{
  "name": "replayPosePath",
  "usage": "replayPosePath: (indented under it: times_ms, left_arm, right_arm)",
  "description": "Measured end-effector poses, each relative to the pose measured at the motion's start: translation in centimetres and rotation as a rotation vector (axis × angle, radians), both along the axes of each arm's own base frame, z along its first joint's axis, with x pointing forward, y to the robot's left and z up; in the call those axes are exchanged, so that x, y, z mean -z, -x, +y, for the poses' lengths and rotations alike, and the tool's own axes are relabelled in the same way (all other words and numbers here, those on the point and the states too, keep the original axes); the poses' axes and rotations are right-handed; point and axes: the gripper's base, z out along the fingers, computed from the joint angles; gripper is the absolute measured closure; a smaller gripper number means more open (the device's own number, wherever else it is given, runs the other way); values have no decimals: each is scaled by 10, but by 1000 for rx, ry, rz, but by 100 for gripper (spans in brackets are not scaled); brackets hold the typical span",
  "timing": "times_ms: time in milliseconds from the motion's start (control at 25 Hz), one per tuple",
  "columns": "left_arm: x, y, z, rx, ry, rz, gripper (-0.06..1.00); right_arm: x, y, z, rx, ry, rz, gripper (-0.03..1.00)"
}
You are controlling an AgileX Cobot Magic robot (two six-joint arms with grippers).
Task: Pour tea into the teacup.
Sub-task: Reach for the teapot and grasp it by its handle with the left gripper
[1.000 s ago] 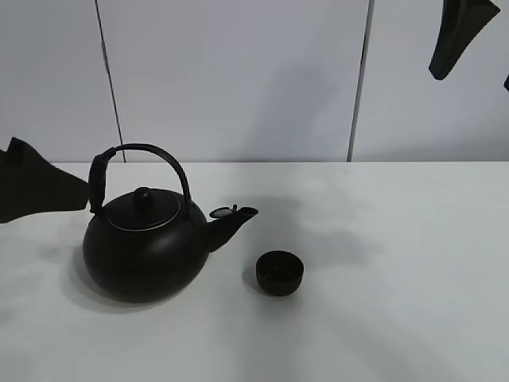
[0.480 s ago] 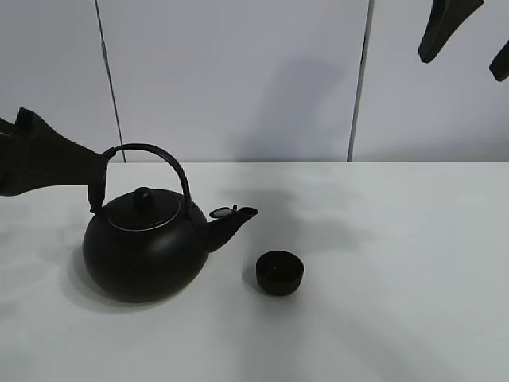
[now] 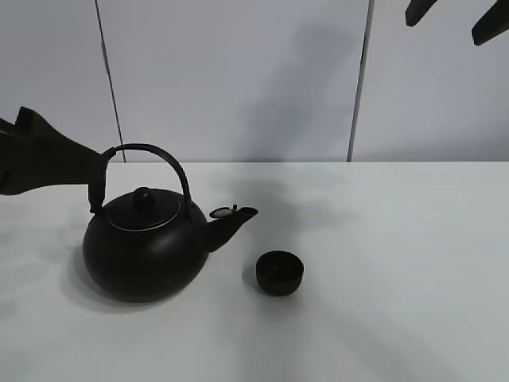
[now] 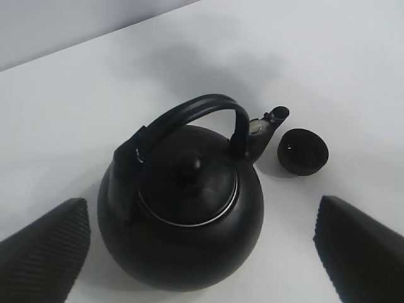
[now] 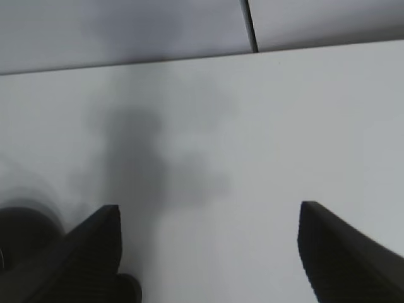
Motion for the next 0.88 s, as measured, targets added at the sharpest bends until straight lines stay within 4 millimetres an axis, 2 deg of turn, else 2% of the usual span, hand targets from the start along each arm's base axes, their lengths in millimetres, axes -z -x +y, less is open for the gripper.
replayPosePath:
  times_ms: [200,360,560,720,880]
  left_arm:
    - [9,1,8,-77,-99,88,25]
    - [6,-4,15,-268,-143,144,25]
    - [-14,1,10,-479,-8,-20,25]
    - [-3,14,6,-486,117,-132,25]
    - [9,25,8,-456,126,-149,25]
  right_arm:
    - [-6,-6,0,17,-8,-93,43]
    - [-9,-10,-1,26,-14,-141,43]
    - [-11,-11,-1,30,-15,-165,43]
    - [-11,-11,-1,30,-16,-165,43]
    - [-11,-11,-1,30,-16,-165,43]
